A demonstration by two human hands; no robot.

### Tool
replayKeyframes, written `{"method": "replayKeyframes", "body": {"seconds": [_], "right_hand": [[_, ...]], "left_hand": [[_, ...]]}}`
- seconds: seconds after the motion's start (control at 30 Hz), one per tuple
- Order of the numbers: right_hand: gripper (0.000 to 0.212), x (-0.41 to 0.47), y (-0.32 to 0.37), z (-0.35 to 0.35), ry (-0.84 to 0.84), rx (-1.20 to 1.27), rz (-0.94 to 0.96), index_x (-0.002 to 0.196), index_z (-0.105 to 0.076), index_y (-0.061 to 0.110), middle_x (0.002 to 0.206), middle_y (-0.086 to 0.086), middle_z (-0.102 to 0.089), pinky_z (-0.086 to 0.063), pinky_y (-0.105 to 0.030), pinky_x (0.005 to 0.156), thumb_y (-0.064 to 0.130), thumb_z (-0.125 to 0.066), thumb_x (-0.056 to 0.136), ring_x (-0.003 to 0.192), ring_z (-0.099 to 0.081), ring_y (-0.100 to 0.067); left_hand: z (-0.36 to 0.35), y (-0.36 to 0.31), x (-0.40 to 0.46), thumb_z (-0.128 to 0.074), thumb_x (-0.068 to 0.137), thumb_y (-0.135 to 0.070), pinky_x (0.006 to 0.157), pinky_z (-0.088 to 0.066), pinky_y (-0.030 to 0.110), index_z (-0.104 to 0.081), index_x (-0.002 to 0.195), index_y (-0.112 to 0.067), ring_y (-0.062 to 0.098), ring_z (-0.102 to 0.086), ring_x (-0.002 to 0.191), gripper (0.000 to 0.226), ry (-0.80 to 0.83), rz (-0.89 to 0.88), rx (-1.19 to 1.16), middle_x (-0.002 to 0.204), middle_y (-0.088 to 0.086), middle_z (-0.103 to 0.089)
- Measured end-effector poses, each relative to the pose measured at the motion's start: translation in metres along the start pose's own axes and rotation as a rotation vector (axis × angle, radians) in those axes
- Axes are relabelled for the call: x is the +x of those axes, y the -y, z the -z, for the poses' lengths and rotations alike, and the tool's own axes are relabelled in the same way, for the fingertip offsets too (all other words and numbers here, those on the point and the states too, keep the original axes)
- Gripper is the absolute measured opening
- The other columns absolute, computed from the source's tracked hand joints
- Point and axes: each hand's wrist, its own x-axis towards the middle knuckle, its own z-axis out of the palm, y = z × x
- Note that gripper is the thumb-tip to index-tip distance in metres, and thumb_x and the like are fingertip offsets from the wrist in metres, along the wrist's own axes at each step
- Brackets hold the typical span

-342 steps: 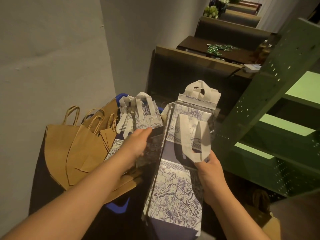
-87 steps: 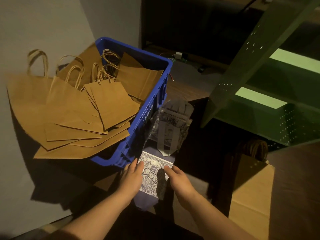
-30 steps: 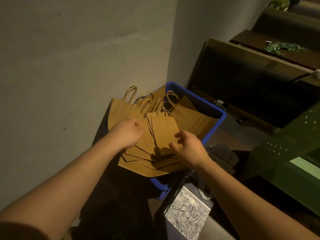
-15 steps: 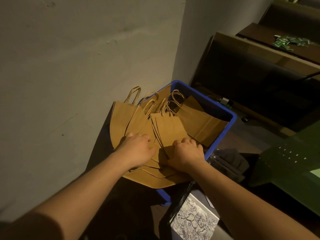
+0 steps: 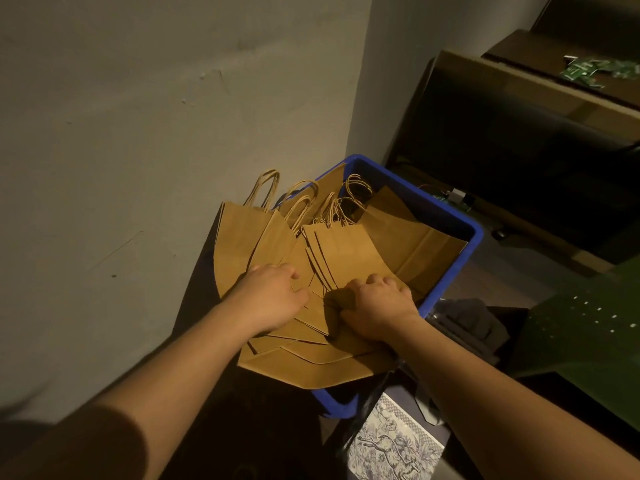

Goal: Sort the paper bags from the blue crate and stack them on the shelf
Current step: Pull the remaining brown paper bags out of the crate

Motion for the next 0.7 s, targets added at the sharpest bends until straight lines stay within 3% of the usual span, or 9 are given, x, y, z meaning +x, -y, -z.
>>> {"method": "replayKeyframes", "body": {"seconds": [0.23,0.5,0.63,0.7], "right_hand": [[0.068,0.017,-0.004,0.005,0.061,0.027,-0.117,0.143,-0.046,0.022,0.144,-0.015,-0.045,-0.037,-0.060,0.111,0.055,-0.068,0.087,0.135,-0.042,-0.041],[0.054,0.025,-0.004,0.003,0.083,0.062,-0.105,0.136,-0.052,0.017,0.133,-0.014,-0.050,-0.049,-0.055,0.102,0.039,-0.070,0.090,0.121,-0.051,-0.039],[0.025,0.015,-0.001,0.002,-0.077,-0.064,0.008,0.126,-0.055,0.010,0.116,-0.012,-0.062,-0.058,-0.039,0.083,0.017,-0.053,0.101,0.100,-0.064,-0.032],[0.022,0.008,0.000,0.004,-0.195,-0.098,0.047,0.124,-0.053,0.008,0.111,-0.011,-0.065,-0.057,-0.038,0.074,0.008,-0.045,0.103,0.094,-0.068,-0.031]], "left_hand": [[0.002,-0.004,0.003,-0.053,0.099,-0.055,0.109,-0.047,0.042,-0.047,0.148,-0.032,0.019,-0.050,0.133,0.055,0.020,0.010,-0.003,0.142,-0.003,-0.059],[0.003,-0.003,0.005,-0.052,0.098,-0.055,0.106,-0.051,0.042,-0.049,0.147,-0.032,0.018,-0.053,0.128,0.054,0.014,0.018,-0.004,0.139,-0.003,-0.061],[0.004,-0.006,0.002,-0.053,0.098,-0.054,0.106,-0.050,0.042,-0.052,0.144,-0.032,0.017,-0.052,0.128,0.050,-0.029,0.029,-0.036,0.133,-0.006,-0.063],[0.006,-0.008,-0.001,-0.052,0.099,-0.051,0.103,-0.051,0.042,-0.055,0.139,-0.033,0.017,-0.053,0.124,0.044,-0.082,0.021,-0.060,0.127,-0.009,-0.064]]}}
